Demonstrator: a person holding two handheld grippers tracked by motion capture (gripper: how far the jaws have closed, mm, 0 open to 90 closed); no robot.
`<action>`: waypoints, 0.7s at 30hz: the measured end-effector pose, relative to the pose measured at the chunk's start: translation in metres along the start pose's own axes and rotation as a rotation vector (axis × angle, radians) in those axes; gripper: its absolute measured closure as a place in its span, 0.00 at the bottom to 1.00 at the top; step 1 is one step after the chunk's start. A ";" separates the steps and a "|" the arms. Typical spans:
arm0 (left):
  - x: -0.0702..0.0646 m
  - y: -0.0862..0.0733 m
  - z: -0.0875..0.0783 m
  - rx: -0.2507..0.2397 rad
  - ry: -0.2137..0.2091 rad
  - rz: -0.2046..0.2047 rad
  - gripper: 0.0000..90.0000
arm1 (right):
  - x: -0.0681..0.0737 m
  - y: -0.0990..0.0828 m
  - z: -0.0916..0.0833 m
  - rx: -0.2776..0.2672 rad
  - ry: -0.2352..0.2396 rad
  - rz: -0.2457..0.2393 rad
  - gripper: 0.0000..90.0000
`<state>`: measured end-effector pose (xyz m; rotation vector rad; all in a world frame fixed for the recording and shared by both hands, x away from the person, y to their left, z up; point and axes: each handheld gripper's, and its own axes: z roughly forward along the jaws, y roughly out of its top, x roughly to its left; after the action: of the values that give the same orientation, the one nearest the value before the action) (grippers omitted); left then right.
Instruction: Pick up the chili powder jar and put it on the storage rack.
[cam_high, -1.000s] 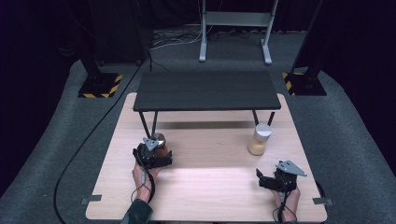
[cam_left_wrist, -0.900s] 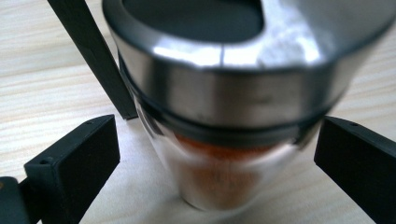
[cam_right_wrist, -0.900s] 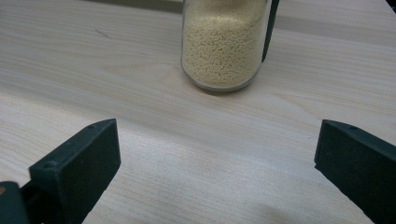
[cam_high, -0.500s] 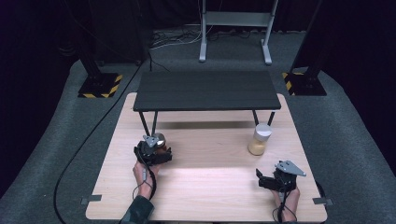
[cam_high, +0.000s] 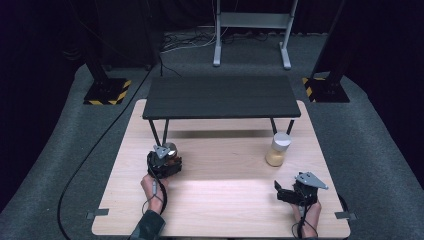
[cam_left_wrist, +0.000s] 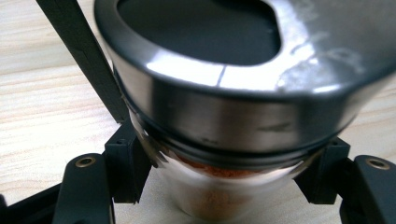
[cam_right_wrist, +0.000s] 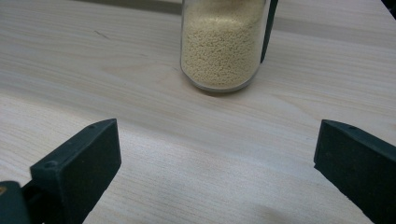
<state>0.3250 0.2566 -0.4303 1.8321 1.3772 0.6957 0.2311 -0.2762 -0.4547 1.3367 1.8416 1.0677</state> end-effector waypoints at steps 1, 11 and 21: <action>0.001 0.000 0.000 0.001 -0.005 0.003 0.34 | 0.000 0.000 0.000 -0.003 -0.001 0.000 0.00; 0.009 -0.001 -0.003 -0.003 -0.053 0.029 0.35 | 0.000 0.000 0.000 0.002 -0.002 0.000 0.00; 0.009 0.001 -0.010 -0.010 -0.073 0.050 0.35 | 0.000 0.001 0.000 0.004 -0.001 -0.002 0.00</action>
<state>0.3208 0.2676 -0.4237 1.8713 1.2829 0.6540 0.2316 -0.2756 -0.4543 1.3370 1.8447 1.0627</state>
